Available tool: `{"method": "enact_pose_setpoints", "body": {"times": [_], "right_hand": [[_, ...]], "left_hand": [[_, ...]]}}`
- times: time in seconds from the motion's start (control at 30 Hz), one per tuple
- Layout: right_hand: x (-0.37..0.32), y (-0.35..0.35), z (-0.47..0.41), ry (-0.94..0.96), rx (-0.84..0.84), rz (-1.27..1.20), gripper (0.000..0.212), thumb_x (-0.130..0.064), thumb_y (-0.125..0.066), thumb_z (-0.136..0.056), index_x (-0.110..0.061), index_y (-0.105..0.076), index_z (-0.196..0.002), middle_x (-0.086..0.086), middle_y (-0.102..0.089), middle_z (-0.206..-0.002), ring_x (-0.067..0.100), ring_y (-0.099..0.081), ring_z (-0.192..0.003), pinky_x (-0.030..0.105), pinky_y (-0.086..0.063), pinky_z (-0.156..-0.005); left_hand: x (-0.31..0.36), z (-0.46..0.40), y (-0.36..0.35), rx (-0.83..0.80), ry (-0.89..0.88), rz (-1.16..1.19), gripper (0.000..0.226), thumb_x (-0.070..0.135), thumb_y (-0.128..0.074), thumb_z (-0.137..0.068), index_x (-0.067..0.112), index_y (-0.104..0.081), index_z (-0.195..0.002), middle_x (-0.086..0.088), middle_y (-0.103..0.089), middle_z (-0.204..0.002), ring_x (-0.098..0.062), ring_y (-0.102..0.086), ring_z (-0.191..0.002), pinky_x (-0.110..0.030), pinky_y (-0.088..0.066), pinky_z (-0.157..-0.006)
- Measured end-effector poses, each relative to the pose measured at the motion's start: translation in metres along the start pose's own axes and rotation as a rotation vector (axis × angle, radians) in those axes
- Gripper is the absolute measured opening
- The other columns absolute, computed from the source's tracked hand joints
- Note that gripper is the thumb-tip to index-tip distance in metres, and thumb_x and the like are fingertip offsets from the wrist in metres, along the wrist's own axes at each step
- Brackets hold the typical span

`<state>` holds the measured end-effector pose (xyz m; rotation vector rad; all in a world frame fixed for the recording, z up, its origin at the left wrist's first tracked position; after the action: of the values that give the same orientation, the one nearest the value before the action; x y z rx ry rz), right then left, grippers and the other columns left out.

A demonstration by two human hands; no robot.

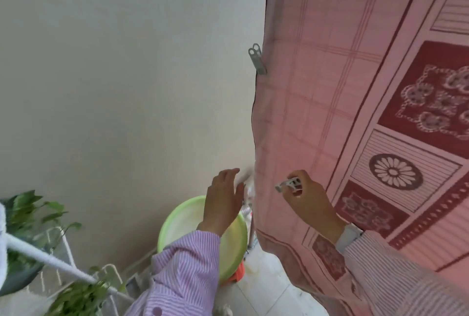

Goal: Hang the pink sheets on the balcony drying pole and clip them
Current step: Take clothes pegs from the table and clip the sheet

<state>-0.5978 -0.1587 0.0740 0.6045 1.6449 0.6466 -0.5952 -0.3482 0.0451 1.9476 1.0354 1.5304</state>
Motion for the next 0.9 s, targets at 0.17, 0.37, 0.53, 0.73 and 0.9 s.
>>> {"method": "enact_pose_setpoints", "body": {"times": [0.17, 0.37, 0.53, 0.73, 0.9], "right_hand": [[-0.01, -0.022, -0.067, -0.088, 0.123, -0.004, 0.013, -0.006, -0.06, -0.077, -0.011, -0.052, -0.086, 0.008, -0.063, -0.079, 0.022, -0.059, -0.071, 0.034, -0.046, -0.066], [-0.025, -0.036, -0.117, -0.153, 0.18, 0.044, 0.018, 0.002, -0.058, -0.077, -0.013, -0.052, -0.086, 0.004, -0.057, -0.079, 0.011, -0.052, -0.069, 0.009, -0.038, -0.061], [-0.029, -0.045, -0.147, -0.187, 0.286, 0.047, 0.01, -0.018, -0.065, -0.08, -0.008, -0.061, -0.079, -0.012, -0.055, -0.066, -0.004, -0.052, -0.06, 0.005, -0.037, -0.057], [-0.032, -0.059, -0.163, -0.188, 0.318, 0.339, 0.029, -0.018, -0.058, -0.084, -0.025, -0.04, -0.062, -0.01, -0.039, -0.049, 0.005, -0.039, -0.044, 0.014, -0.027, -0.044], [-0.014, -0.062, -0.157, -0.242, 0.334, 0.344, 0.022, -0.011, -0.055, -0.085, -0.015, -0.044, -0.066, -0.01, -0.037, -0.053, 0.005, -0.036, -0.045, 0.016, -0.022, -0.046]], "left_hand": [[-0.031, -0.114, -0.041, -0.122, -0.002, 0.295, 0.042, 0.015, -0.051, -0.09, 0.005, -0.042, -0.13, -0.013, -0.049, -0.13, -0.027, -0.047, -0.118, -0.034, -0.036, -0.1], [-0.026, -0.187, -0.075, -0.179, -0.108, 0.535, 0.02, 0.014, -0.055, -0.088, 0.007, -0.058, -0.106, -0.004, -0.062, -0.1, -0.015, -0.054, -0.092, -0.035, -0.045, -0.084], [-0.033, -0.161, -0.086, -0.028, -0.258, 0.604, 0.009, 0.018, -0.058, -0.082, 0.012, -0.056, -0.075, -0.005, -0.059, -0.067, -0.009, -0.047, -0.063, -0.025, -0.04, -0.058], [-0.05, -0.149, -0.094, 0.014, -0.602, 0.505, 0.011, 0.024, -0.061, -0.083, 0.014, -0.064, -0.081, -0.002, -0.065, -0.075, -0.014, -0.057, -0.071, -0.026, -0.047, -0.062], [-0.076, -0.191, -0.111, -0.296, -0.149, 0.644, 0.037, 0.026, -0.054, -0.083, 0.018, -0.053, -0.12, 0.002, -0.058, -0.112, -0.013, -0.054, -0.102, -0.031, -0.044, -0.088]]}}
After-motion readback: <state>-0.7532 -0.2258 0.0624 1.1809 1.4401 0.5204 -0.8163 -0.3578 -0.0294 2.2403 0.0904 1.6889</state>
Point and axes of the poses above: each hand's wrist, its own z-axis away from the middle knuckle, its own y-axis out of the back of the hand, x = y × z, the point moved 4 cm from there along -z, towards the middle knuckle
